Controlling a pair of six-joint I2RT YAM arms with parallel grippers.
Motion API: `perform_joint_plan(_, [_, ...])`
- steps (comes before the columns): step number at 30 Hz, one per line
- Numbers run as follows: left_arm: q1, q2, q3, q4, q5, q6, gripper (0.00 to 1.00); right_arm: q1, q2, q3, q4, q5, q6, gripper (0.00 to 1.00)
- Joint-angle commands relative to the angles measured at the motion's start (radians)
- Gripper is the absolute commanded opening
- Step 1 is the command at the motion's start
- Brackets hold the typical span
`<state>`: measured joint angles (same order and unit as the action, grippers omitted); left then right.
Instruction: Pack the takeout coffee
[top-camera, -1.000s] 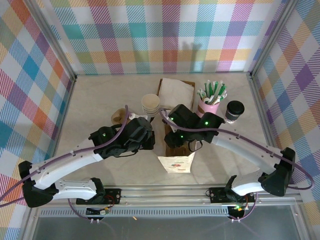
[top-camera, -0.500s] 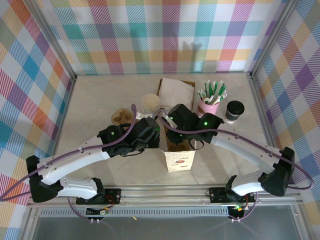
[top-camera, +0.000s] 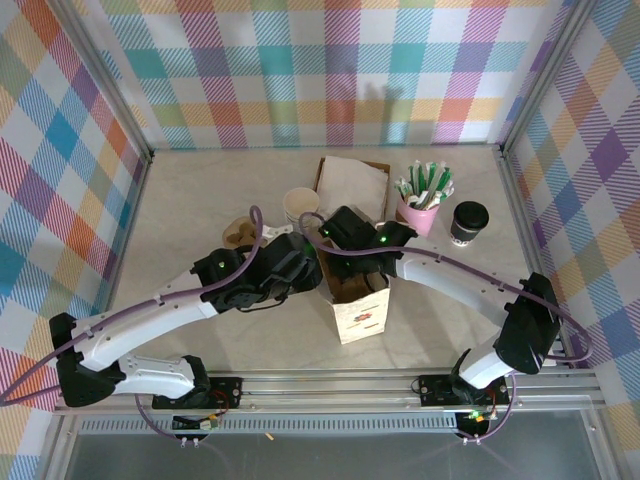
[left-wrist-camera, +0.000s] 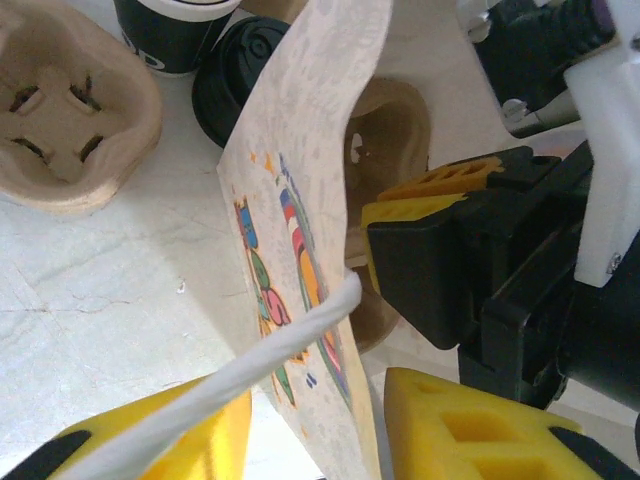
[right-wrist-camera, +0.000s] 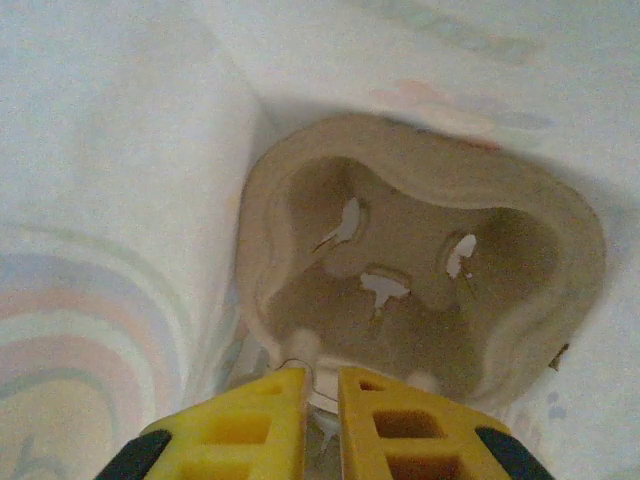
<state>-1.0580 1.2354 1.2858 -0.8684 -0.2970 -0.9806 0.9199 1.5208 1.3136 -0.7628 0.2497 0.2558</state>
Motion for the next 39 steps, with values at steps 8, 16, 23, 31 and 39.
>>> perform_joint_plan(8, [0.073,0.114,0.14,-0.079,0.096,0.053,0.16,-0.004,0.045,0.0,0.101,0.071,0.067,0.23])
perform_joint_plan(16, [0.075,0.157,0.18,-0.111,0.132,0.049,0.0,-0.004,0.023,-0.031,0.158,0.137,0.144,0.15])
perform_joint_plan(23, [0.073,0.145,0.145,-0.079,0.136,0.034,0.0,-0.004,0.057,-0.045,0.181,0.193,0.202,0.18])
perform_joint_plan(31, [0.073,0.133,0.144,-0.093,0.119,0.049,0.0,-0.004,0.113,-0.067,0.141,0.117,0.23,0.18])
perform_joint_plan(39, [0.074,0.118,0.138,-0.099,0.087,0.052,0.0,-0.004,0.126,-0.1,0.073,0.075,0.247,0.19])
